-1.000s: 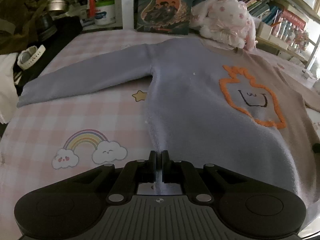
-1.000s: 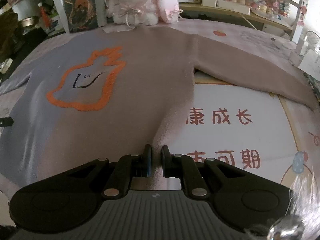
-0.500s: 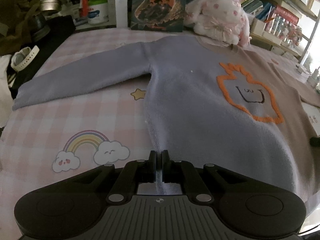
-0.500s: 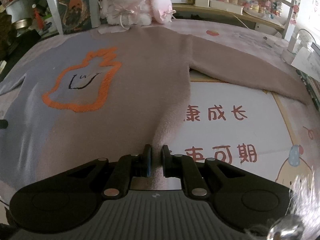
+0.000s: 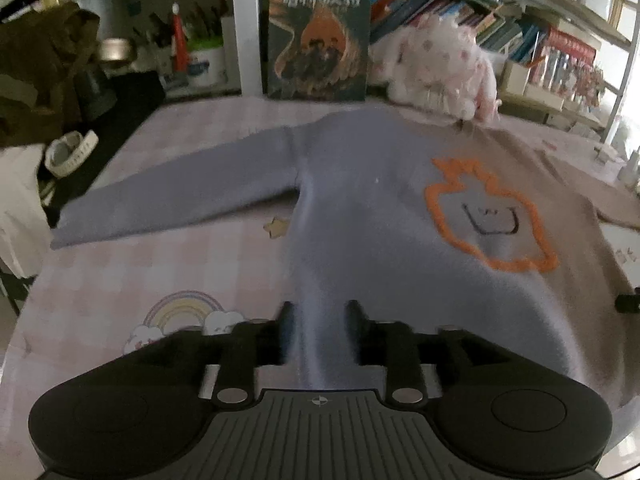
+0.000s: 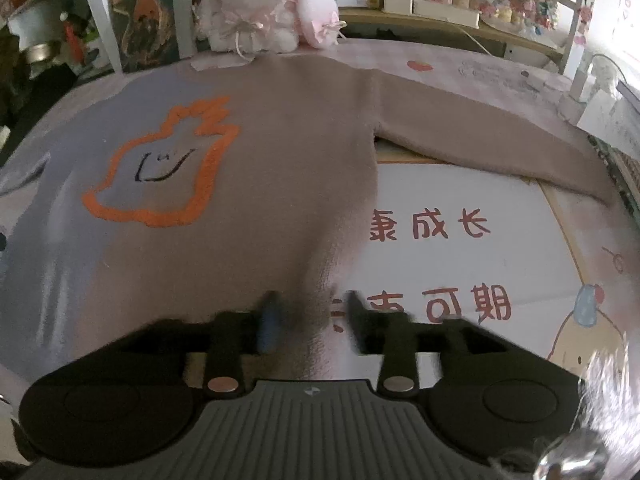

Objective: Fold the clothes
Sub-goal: 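Open both tools and release the hem of the flattened sweater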

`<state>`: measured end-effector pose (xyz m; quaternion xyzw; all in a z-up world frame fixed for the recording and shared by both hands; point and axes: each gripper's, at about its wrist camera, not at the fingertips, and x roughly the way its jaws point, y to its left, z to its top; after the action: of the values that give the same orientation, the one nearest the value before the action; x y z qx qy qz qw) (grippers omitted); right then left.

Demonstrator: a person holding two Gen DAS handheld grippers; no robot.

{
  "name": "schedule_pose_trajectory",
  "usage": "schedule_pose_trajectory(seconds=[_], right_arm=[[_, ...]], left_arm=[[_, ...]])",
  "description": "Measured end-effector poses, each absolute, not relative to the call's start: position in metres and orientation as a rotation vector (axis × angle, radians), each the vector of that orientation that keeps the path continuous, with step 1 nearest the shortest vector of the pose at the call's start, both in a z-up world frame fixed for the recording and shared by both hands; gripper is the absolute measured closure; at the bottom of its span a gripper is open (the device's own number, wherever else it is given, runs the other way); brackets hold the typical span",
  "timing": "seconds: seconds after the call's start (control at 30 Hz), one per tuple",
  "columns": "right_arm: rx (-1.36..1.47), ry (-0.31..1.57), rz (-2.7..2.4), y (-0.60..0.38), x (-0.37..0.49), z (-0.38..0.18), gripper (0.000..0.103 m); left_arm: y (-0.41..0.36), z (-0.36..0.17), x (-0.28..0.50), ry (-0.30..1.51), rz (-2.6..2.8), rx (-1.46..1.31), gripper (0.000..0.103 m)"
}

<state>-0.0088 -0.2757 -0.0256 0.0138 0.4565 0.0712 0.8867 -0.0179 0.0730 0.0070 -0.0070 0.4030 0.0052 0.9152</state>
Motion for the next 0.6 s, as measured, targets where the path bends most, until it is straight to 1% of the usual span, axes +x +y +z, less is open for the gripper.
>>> schedule_pose_trajectory(seconds=[0.03, 0.1, 0.27, 0.37, 0.53, 0.6], right_arm=[[0.025, 0.941, 0.157, -0.275, -0.01, -0.023, 0.048], [0.011, 0.925, 0.174, -0.274, -0.013, -0.018, 0.041], [-0.087, 0.855, 0.262, -0.267, -0.018, -0.005, 0.025], [-0.146, 0.831, 0.323, -0.265, -0.019, -0.003, 0.022], [-0.185, 0.827, 0.391, -0.274, -0.019, -0.005, 0.018], [-0.197, 0.824, 0.413, -0.278, -0.02, -0.007, 0.017]], left_arm=[[0.07, 0.009, -0.019, 0.825, 0.017, -0.019, 0.058], [0.063, 0.011, -0.022, 0.821, 0.026, -0.029, 0.054], [0.036, 0.015, -0.033, 0.832, 0.03, -0.026, 0.05], [0.018, 0.012, -0.039, 0.84, 0.049, -0.008, 0.045], [-0.007, 0.009, -0.048, 0.844, 0.088, -0.048, 0.033], [-0.02, 0.009, -0.051, 0.842, 0.09, -0.048, 0.031]])
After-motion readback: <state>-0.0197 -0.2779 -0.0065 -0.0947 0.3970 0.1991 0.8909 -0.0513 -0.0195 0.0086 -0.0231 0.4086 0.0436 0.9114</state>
